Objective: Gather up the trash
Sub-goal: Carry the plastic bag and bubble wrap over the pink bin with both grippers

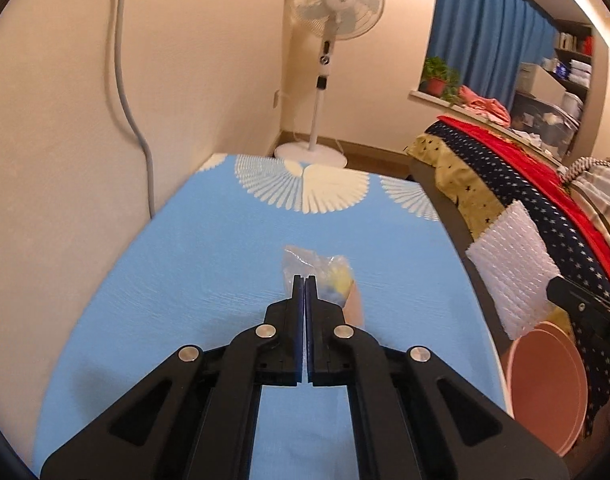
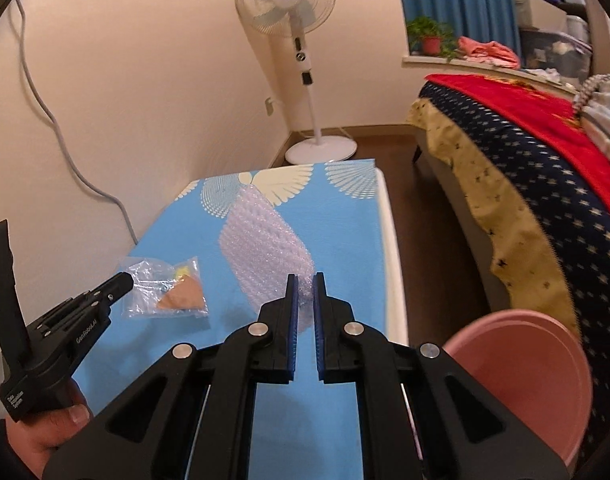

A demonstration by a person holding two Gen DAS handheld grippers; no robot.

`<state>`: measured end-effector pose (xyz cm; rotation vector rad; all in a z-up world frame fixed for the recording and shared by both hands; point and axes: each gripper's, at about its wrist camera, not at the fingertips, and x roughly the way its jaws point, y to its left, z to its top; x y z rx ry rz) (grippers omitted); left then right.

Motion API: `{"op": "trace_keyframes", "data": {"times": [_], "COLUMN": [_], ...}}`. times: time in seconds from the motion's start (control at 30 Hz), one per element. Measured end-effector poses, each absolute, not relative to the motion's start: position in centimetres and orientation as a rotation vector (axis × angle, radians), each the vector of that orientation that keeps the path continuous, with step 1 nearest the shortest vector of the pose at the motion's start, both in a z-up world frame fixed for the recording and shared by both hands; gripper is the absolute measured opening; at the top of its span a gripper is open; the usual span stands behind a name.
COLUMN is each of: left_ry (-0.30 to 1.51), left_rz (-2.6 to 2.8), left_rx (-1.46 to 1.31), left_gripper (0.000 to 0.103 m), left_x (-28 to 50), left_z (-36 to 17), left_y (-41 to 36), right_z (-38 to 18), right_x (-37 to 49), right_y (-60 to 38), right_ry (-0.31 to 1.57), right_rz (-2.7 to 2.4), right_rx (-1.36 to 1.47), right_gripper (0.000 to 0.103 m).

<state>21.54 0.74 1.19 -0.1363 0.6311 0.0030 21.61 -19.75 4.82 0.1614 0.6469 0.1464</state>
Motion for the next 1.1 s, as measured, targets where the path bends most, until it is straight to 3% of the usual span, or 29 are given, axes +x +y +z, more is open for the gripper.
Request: {"op": "trace_keyframes", "data": {"times": [0.53, 1.1], "left_ry": [0.549, 0.563], "left_rz": [-0.120, -0.197], "left_rx": [-0.037, -0.020], "left_gripper": [0.001, 0.001], "left_x": [13.0, 9.1], "left_z": [4.0, 3.3], "left_y": [-2.5, -5.5], "right_z": [8.4, 7.3], "right_x": [9.2, 5.7], "right_y": [-23.8, -24.8], "right_ry": [0.501, 0.473], "right_rz": [0.008, -0.021], "right_rx": [0.213, 0.210], "right_gripper": [0.008, 0.008]}}
